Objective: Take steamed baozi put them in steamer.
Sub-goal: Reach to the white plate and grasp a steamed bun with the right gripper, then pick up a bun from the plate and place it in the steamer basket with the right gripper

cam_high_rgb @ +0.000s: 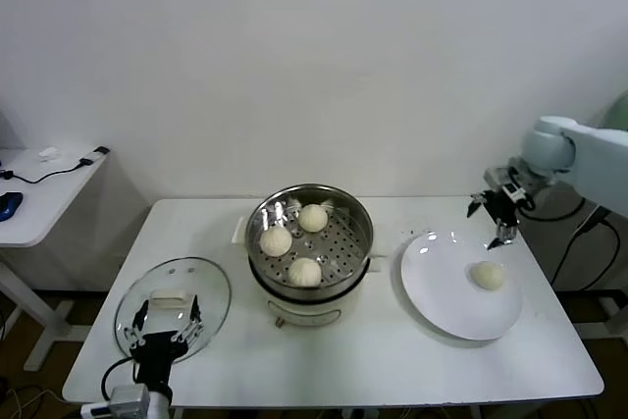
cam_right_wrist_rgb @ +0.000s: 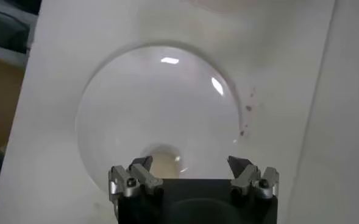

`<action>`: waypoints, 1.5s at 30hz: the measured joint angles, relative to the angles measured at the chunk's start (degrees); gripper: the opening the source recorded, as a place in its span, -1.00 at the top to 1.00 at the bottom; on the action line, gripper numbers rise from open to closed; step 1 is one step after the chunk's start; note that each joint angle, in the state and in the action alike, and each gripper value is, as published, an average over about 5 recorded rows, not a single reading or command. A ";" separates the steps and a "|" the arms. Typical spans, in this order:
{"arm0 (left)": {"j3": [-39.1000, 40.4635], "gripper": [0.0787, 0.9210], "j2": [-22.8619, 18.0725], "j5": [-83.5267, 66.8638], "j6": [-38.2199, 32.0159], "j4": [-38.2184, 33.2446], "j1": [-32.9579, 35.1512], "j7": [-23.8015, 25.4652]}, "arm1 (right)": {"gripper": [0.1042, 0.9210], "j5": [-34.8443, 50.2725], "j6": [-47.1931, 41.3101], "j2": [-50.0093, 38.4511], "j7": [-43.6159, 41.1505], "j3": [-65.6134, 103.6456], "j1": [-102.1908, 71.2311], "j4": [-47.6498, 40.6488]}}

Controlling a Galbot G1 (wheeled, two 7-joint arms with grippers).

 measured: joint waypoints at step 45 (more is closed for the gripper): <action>0.31 -0.77 -0.22 0.22 -0.41 1.05 0.53 -0.26 | -0.33 -6.53 -2.73 3.04 1.23 22.78 -24.05 -15.54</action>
